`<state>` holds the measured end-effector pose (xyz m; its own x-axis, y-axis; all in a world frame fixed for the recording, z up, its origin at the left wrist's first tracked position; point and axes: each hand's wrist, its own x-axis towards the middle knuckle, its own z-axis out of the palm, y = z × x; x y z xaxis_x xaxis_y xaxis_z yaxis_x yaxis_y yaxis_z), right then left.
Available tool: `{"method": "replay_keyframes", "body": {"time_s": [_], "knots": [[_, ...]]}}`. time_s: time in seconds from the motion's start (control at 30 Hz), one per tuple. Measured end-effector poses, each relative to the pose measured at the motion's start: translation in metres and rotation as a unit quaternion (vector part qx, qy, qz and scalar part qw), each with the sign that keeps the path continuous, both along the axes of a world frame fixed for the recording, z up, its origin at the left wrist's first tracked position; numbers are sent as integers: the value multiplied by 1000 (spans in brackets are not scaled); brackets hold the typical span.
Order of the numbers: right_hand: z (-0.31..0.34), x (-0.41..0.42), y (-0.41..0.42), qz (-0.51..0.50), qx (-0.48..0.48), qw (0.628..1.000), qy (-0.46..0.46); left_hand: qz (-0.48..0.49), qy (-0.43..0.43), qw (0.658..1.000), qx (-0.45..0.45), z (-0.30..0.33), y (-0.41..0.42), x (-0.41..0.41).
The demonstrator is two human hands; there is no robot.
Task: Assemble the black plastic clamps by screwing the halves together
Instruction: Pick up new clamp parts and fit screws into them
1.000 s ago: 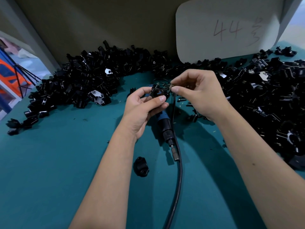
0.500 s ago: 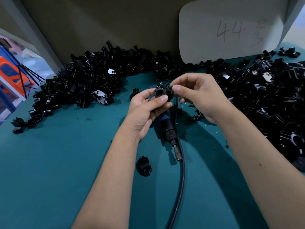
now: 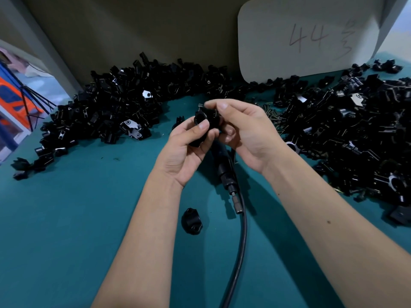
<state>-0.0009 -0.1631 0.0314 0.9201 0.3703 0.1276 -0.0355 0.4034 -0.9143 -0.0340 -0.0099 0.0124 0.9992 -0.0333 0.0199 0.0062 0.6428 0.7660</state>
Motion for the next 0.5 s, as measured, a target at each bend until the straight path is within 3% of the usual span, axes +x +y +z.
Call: {"method": "replay_keyframes", "body": {"time_s": [0.2, 0.33, 0.5], "knots": [[-4, -2, 9, -79, -21, 997, -16, -17, -6, 1000, 21, 0, -2, -3], [-6, -1, 4, -3, 24, 1000, -15, 9, 7, 1000, -6, 4, -3, -3], [-8, -3, 8, -59, 7, 998, -29, 19, 9, 1000, 13, 4, -1, -5]]}}
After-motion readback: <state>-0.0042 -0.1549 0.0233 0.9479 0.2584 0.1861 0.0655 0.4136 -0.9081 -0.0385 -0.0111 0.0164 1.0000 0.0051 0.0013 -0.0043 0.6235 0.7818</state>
